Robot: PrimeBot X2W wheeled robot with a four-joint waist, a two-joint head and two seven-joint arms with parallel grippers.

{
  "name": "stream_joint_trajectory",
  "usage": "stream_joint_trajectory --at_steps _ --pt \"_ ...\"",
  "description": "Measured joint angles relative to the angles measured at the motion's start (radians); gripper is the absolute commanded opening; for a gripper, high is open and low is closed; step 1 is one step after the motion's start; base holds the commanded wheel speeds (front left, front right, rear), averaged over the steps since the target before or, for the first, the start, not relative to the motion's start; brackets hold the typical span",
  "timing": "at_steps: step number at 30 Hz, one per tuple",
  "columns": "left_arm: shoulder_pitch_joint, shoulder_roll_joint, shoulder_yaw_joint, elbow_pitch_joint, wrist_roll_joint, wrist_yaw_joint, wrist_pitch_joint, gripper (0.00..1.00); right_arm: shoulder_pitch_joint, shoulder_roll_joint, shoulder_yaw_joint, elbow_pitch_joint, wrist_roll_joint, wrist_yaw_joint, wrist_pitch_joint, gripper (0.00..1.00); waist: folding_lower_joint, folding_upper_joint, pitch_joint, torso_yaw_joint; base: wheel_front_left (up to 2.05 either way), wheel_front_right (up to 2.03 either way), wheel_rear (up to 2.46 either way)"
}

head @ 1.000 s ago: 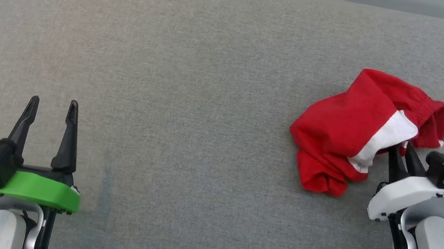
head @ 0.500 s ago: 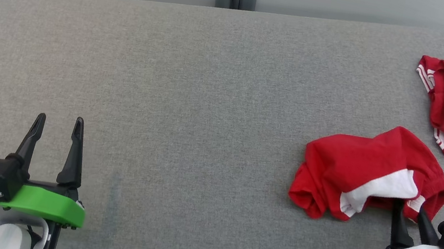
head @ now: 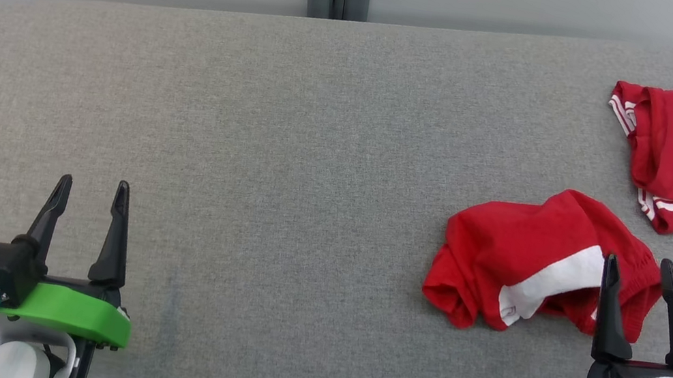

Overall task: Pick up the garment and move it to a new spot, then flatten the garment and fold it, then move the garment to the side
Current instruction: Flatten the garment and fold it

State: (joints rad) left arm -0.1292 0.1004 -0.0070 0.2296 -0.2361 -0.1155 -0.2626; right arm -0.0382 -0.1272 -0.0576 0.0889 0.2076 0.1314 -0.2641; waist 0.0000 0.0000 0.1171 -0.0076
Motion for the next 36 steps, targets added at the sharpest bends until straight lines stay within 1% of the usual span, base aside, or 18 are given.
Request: stream_joint_trajectory --at_steps 5,7,9,13,14,19,22,26,29,35,36 --pt "0.0 -0.001 -0.034 0.01 0.006 -0.005 0.0 1.0 0.025 0.023 -0.001 -0.049 -0.011 0.0 0.0 1.0 0.0 0.0 0.002 -0.016 0.0 0.0 0.0" --pt "-0.005 -0.001 -0.064 0.021 0.01 -0.008 0.0 1.0 0.028 0.025 0.005 -0.054 -0.019 0.0 0.0 1.0 0.0 0.0 0.003 -0.023 0.0 0.0 0.0" --pt "-0.02 -0.002 -0.115 0.04 0.018 -0.009 0.0 1.0 0.027 0.03 0.015 -0.058 -0.025 0.0 0.0 1.0 0.0 0.0 0.007 -0.033 0.0 0.0 0.0" --pt "-0.073 -0.006 -0.243 0.087 0.035 -0.012 0.004 1.0 0.009 0.033 0.046 -0.064 -0.036 0.0 0.0 1.0 0.0 0.0 0.018 -0.058 0.0 0.0 0.0" --pt "-0.102 -0.009 -0.323 0.112 0.034 -0.012 0.007 1.0 -0.004 0.034 0.065 -0.066 -0.037 0.0 0.0 1.0 0.0 0.0 0.025 -0.073 0.0 0.0 0.0" --pt "-0.196 -0.01 -0.528 0.188 0.0 -0.013 0.015 1.0 -0.032 0.035 0.096 -0.068 -0.04 0.0 0.0 1.0 0.0 0.0 0.048 -0.118 0.0 0.0 0.0" --pt "-0.25 -0.009 -0.622 0.238 -0.019 -0.013 0.015 1.0 -0.051 0.041 0.117 -0.068 -0.04 0.0 0.0 1.0 0.0 0.0 0.065 -0.144 0.0 0.0 0.0" --pt "-0.316 -0.004 -0.719 0.305 -0.046 -0.013 0.014 1.0 -0.07 0.047 0.129 -0.068 -0.04 0.0 0.0 1.0 0.0 0.0 0.09 -0.183 0.0 0.0 0.0" --pt "-0.345 0.001 -0.772 0.351 -0.07 -0.013 0.012 1.0 -0.076 0.053 0.135 -0.068 -0.04 0.0 0.0 1.0 0.0 0.0 0.107 -0.212 0.0 0.0 0.0" --pt "-0.397 0.007 -0.819 0.429 -0.114 -0.013 0.005 1.0 -0.082 0.062 0.135 -0.069 -0.041 0.0 0.0 1.0 0.0 0.0 0.137 -0.262 0.0 0.0 0.0" --pt "-0.405 0.005 -0.824 0.442 -0.123 -0.013 0.005 0.57 -0.082 0.063 0.135 -0.069 -0.042 0.0 0.0 1.0 0.0 0.0 0.142 -0.269 0.0 0.0 0.0"
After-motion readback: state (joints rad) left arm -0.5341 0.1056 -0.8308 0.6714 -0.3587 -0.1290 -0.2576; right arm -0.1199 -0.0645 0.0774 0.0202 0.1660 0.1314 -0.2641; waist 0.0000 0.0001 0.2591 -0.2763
